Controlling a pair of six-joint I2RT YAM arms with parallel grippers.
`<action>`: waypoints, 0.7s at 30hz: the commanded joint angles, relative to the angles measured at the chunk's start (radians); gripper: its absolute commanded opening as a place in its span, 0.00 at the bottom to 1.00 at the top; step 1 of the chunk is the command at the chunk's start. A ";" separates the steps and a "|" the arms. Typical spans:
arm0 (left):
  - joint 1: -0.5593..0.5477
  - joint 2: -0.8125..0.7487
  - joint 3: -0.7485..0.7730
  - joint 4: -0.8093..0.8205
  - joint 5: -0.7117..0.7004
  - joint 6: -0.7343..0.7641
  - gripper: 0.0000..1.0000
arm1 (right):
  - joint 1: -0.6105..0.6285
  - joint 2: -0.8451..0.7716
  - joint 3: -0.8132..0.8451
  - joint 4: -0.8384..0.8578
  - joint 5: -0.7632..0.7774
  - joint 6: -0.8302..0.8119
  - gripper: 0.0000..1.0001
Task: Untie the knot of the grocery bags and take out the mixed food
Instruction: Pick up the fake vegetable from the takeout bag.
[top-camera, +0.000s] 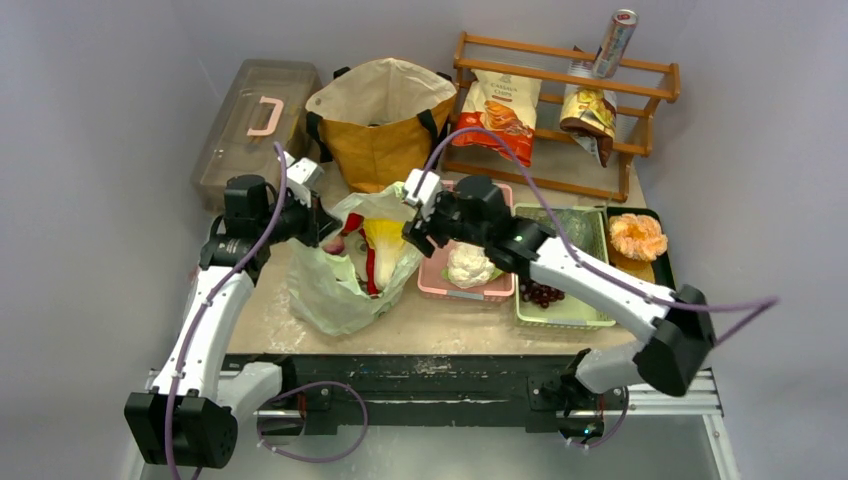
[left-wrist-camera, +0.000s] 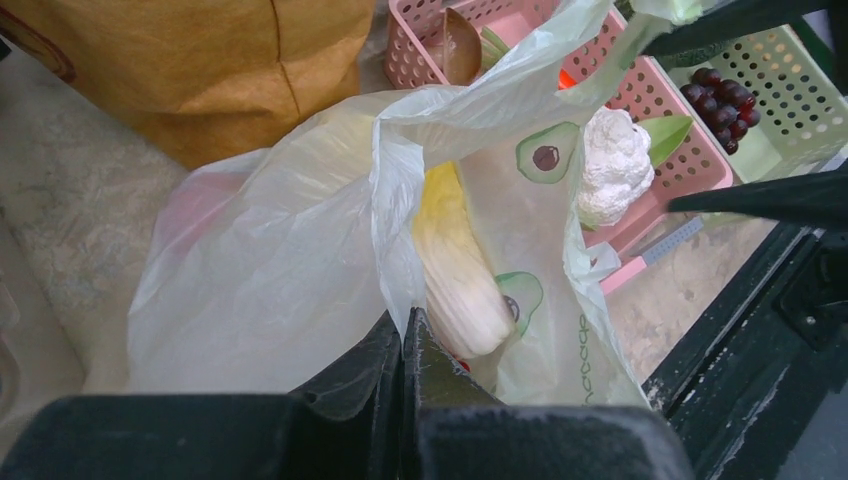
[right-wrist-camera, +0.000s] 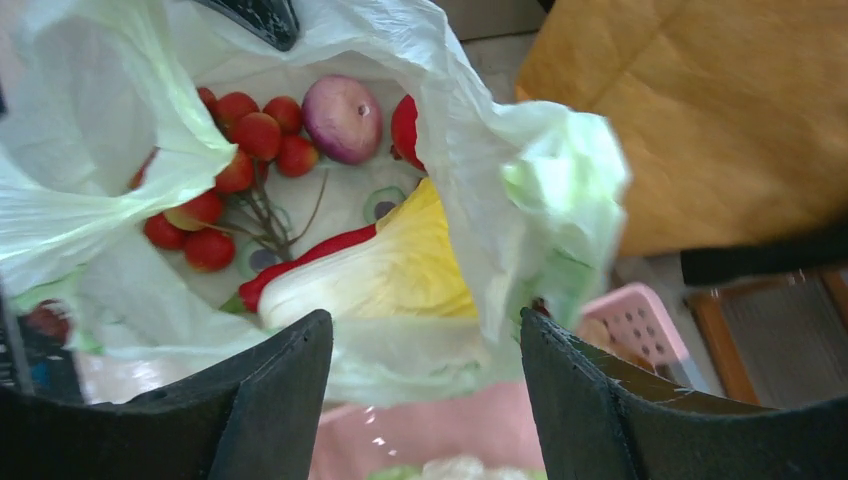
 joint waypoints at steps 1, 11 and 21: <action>-0.004 -0.031 -0.015 0.047 0.030 -0.090 0.00 | 0.014 0.147 -0.007 0.283 -0.087 -0.259 0.67; -0.004 -0.054 -0.025 0.016 0.021 -0.093 0.00 | 0.055 0.286 -0.101 0.411 -0.188 -0.745 0.82; -0.004 -0.008 -0.003 0.013 0.058 -0.097 0.00 | 0.054 0.377 0.108 -0.155 -0.467 -1.326 0.93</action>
